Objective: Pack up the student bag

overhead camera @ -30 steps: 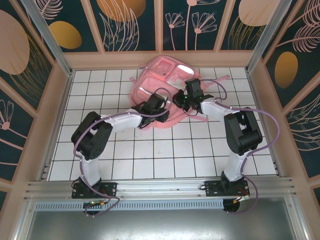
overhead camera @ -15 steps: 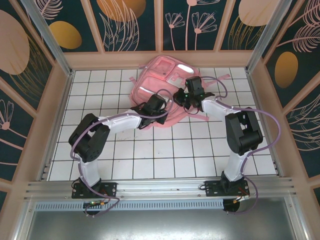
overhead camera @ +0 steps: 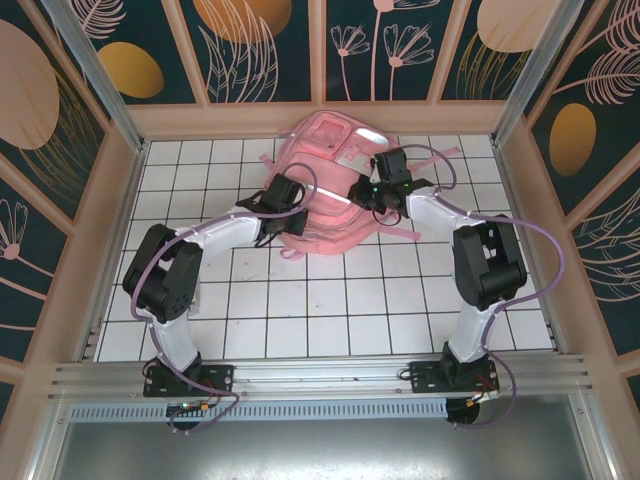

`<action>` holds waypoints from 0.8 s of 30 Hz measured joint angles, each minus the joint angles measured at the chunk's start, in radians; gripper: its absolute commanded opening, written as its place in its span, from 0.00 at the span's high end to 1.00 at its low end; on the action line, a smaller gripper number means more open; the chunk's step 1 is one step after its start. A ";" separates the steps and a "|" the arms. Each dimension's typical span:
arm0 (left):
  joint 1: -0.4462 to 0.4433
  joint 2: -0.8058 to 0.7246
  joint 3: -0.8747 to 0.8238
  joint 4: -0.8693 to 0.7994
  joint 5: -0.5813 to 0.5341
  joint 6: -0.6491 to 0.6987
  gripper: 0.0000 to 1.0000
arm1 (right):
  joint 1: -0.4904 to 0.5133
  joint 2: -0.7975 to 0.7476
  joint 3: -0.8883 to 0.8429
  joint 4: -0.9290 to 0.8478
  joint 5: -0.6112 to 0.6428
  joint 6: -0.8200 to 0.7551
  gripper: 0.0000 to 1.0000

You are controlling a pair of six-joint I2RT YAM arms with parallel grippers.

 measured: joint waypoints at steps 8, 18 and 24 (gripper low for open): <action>-0.015 -0.022 -0.043 0.036 0.116 0.001 1.00 | -0.030 0.053 0.111 -0.131 0.059 -0.118 1.00; -0.257 -0.087 -0.066 0.075 0.369 -0.037 1.00 | -0.108 0.189 0.270 -0.199 0.098 -0.154 0.61; -0.273 0.004 0.048 0.051 0.337 -0.070 1.00 | -0.108 0.166 0.256 -0.141 0.155 -0.097 0.39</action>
